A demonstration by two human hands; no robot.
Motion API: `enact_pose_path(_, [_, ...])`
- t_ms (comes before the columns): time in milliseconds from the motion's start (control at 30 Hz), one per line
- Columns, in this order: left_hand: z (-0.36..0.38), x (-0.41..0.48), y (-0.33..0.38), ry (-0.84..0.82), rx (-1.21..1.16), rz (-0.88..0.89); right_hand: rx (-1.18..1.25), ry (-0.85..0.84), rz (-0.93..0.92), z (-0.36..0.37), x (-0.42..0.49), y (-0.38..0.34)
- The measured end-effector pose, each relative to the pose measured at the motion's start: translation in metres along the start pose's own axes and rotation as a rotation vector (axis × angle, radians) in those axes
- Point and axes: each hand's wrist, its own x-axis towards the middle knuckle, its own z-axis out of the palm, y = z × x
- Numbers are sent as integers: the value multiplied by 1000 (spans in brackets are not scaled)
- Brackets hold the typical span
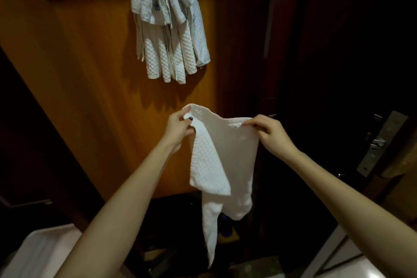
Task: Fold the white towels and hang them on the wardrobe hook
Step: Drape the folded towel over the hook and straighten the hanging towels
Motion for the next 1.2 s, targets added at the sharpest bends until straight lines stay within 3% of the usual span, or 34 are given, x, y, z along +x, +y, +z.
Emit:
enact_pose_path(133, [16,-3,15,-30,-152,-15,-39,-149,-9,15,-11,-17])
enact_pose_path(367, [34,-18,18,26,-450,11,-174,-177,158,49,-24,-20])
enact_pose_path(767, [14,-33,46,2,-652,23,-186,150,317,98,19,-41])
enact_pose_path(933, [3,-35,46,26,-813,-21,-142,94,345,113,22,-45])
enact_pose_path(1067, [14,-39,39,-26,-657,-20,-114,111,321,122,26,-51])
enact_pose_path(1200, [-2,-32,32,33,-270,41,-92,71,263,106,31,-41])
